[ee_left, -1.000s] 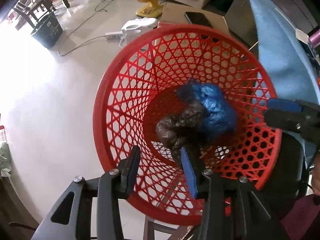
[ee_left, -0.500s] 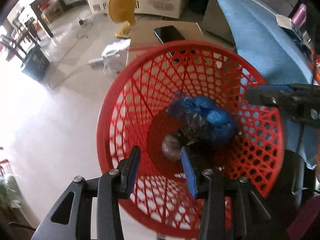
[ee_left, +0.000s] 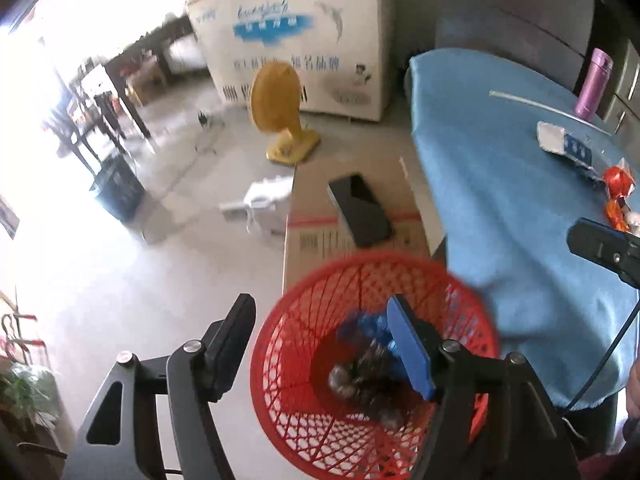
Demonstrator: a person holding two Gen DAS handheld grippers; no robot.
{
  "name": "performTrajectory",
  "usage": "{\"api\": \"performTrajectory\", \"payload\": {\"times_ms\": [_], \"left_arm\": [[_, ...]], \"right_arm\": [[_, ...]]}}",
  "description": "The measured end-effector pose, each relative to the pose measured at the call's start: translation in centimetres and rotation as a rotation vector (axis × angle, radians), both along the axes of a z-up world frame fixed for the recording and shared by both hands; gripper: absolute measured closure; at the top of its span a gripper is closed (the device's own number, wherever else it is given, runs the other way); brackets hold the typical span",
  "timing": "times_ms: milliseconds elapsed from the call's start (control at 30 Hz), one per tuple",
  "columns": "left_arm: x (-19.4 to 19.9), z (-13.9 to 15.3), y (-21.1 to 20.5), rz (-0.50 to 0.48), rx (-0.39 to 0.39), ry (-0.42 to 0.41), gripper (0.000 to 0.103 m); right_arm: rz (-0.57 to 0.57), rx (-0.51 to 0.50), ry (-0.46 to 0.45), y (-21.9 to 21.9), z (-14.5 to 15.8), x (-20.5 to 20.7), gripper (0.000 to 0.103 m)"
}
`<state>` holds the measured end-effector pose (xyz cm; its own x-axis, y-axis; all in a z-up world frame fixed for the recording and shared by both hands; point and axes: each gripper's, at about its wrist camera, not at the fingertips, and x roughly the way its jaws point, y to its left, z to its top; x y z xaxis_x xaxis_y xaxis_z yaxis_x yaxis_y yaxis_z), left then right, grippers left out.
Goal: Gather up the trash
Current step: 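Return both tools to the table and reach toward the blue medicine box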
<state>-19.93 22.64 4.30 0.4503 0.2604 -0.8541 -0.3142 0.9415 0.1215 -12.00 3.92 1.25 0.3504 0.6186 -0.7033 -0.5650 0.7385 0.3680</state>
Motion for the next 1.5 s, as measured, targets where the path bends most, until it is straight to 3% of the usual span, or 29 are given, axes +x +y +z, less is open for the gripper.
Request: {"api": "performTrajectory", "payload": {"times_ms": [167,433,633,767,1000,1100,1200,1400,1500], "left_arm": [[2.0,2.9,-5.0,-0.101,0.093,-0.052,0.033],[5.4,4.3,-13.0,-0.271,0.146,-0.088,0.033],[6.8,4.9,-18.0,-0.375,0.162,-0.094,0.033],[8.6,4.1,-20.0,-0.428,0.111,-0.072,0.033],[12.4,1.2,-23.3,-0.498,-0.091,0.024,0.033],[14.4,0.3,-24.5,-0.517,-0.156,0.048,0.033],[16.2,-0.3,-25.1,-0.522,-0.176,0.053,0.033],[20.7,-0.3,-23.4,-0.52,-0.109,0.025,0.033],[22.7,0.1,-22.6,-0.558,-0.09,0.001,0.033]], "right_arm": [[-0.133,0.01,-0.047,-5.6,2.1,0.0,0.037],[-0.365,0.046,-0.073,-16.6,4.6,-0.2,0.037],[-0.489,0.03,-0.091,-22.9,4.7,-0.2,0.037],[-0.569,0.028,-0.079,-25.9,3.8,0.4,0.037],[-0.757,0.021,0.036,-33.3,-0.6,1.6,0.037],[-0.773,0.066,0.102,-34.4,-2.0,2.5,0.037],[-0.729,0.075,0.102,-33.4,-2.2,3.5,0.037],[-0.667,0.045,0.076,-30.9,-2.2,7.4,0.037],[-0.662,0.08,0.09,-30.6,-2.4,8.8,0.037]]}}
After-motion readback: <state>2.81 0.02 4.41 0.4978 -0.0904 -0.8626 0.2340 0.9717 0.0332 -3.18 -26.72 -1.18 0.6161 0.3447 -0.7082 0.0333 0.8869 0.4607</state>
